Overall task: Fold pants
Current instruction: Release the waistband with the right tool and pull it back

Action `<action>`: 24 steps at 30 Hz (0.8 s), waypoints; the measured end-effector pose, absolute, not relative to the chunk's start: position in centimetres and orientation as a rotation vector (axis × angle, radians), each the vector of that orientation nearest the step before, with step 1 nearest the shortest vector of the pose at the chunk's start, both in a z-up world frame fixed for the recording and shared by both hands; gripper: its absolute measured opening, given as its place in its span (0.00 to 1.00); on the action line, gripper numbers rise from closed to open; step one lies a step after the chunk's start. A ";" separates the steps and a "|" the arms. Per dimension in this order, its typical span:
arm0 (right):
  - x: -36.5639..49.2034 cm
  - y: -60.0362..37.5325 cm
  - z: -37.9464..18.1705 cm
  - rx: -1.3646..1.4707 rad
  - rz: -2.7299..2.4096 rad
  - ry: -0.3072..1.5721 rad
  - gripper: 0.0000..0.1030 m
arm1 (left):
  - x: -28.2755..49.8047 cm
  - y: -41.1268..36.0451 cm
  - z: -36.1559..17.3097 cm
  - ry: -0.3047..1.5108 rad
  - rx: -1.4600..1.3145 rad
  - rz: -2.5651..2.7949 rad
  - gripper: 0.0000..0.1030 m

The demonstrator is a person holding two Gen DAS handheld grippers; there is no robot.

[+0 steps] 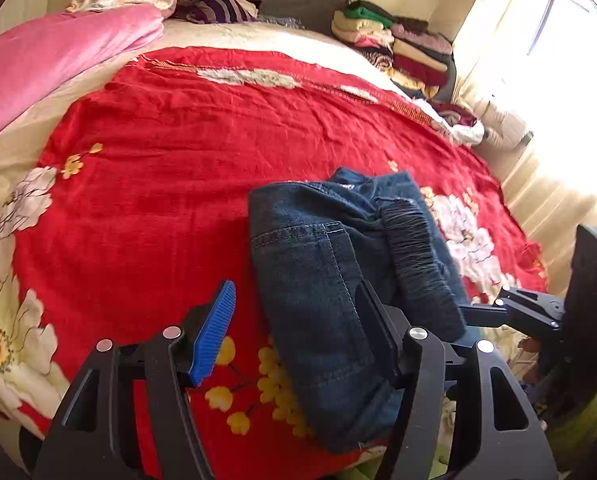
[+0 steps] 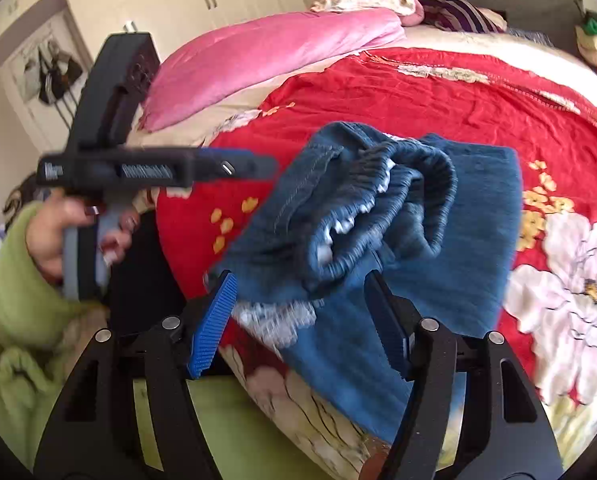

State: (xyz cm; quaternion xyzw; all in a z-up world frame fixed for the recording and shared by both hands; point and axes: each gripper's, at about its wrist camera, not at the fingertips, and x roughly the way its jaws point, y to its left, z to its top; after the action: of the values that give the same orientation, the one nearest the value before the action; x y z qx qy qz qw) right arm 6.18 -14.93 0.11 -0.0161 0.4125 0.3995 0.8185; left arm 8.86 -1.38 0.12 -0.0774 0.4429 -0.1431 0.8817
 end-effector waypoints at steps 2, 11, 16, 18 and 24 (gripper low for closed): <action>7.4 -14.6 -0.2 -0.004 0.794 0.899 0.58 | 9.8 -2.0 -0.6 0.944 -0.156 -0.300 0.59; 6.7 -16.2 -0.5 -0.024 0.806 0.909 0.14 | 9.9 -3.3 -2.2 0.956 -0.151 -0.333 0.62; 6.9 -17.3 -2.3 -0.014 0.767 0.961 0.14 | 10.2 -4.1 -3.1 0.964 -0.131 -0.337 0.62; 7.0 -17.0 -2.9 -0.007 0.767 0.970 0.15 | 10.3 -4.1 -3.4 0.966 -0.127 -0.330 0.62; 6.8 -16.8 -2.1 -0.021 0.777 0.947 0.20 | 10.1 -4.1 -3.1 0.956 -0.133 -0.325 0.62</action>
State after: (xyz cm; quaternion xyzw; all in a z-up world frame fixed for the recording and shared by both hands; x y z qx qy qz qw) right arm 6.77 -16.82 -2.06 -0.0097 0.4445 0.3647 0.8181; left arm 10.10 -4.10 -3.15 -0.0637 0.4574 -0.1556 0.8732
